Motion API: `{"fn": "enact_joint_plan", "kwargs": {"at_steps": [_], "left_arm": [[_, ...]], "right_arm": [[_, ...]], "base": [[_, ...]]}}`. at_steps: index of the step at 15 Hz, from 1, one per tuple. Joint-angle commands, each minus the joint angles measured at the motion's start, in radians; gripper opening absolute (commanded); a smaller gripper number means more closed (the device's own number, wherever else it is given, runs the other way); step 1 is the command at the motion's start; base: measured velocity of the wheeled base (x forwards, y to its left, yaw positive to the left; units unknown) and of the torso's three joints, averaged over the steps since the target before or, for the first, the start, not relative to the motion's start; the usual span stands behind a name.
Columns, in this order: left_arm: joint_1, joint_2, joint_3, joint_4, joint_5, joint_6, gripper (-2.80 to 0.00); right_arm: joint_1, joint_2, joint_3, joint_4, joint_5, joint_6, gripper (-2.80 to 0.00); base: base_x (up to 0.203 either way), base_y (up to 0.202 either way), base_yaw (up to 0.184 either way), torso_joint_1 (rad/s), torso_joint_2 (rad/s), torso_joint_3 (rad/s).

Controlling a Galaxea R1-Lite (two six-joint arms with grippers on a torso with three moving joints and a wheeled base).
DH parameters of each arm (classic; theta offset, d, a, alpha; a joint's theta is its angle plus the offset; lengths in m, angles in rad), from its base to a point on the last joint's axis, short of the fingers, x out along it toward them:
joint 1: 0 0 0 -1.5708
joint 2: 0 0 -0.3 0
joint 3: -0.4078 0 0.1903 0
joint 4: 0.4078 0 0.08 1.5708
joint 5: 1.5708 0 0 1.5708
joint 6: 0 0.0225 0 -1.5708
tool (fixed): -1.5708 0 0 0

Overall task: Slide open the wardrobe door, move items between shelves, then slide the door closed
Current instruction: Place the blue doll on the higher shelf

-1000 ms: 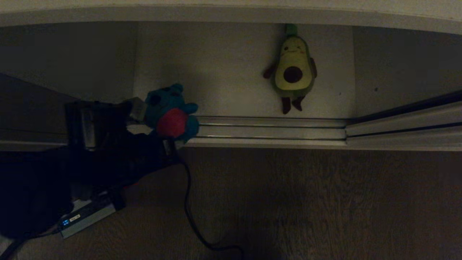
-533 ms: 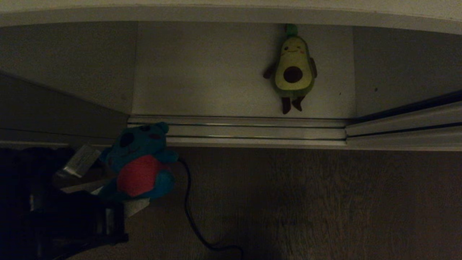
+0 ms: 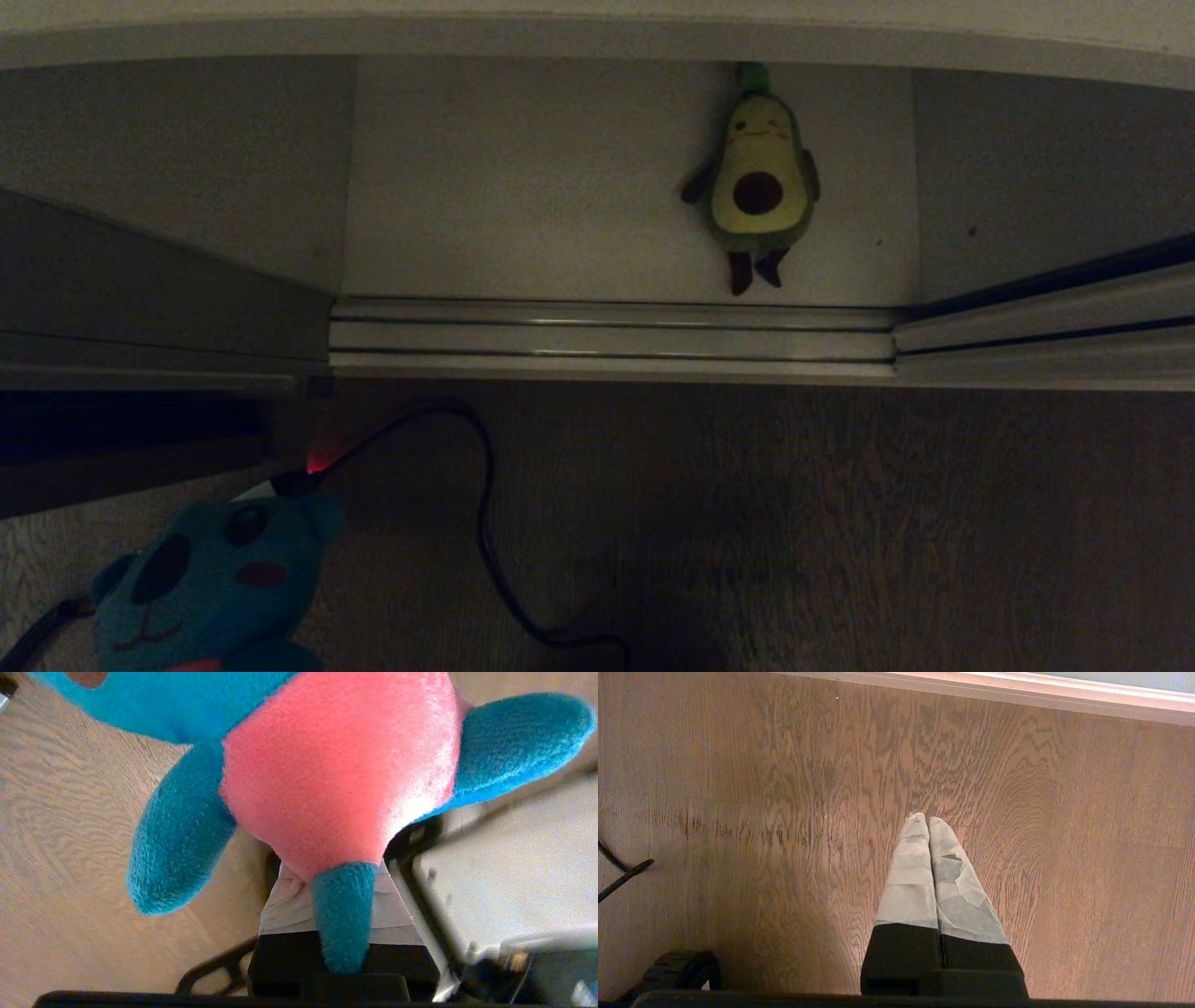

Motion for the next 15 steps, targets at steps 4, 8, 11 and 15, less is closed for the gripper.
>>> {"fn": "enact_joint_plan", "kwargs": {"at_steps": [4,8,11,15], "left_arm": [[0.001,-0.137,-0.114,0.039,-0.072,0.114,-2.8],[0.001,-0.065,-0.277,0.048,-0.208,0.12,-2.8],[-0.001,0.035,-0.451,0.055,-0.218,0.12,-2.8],[-0.002,0.188,-0.704,0.063,-0.261,0.115,-2.8]], "right_arm": [[0.0,0.0,0.003,0.0,0.0,-0.001,-2.8],[0.0,0.0,0.005,0.0,0.0,-0.001,-2.8],[0.0,0.0,0.004,0.0,0.0,-0.001,-2.8],[0.0,0.0,0.005,0.0,0.0,-0.001,-2.8]], "base": [[0.0,0.0,0.0,0.0,0.0,0.0],[0.0,0.0,0.0,0.0,0.0,0.0],[0.0,0.0,0.0,0.0,0.0,0.0],[0.0,0.0,0.0,0.0,0.0,0.0]]}}
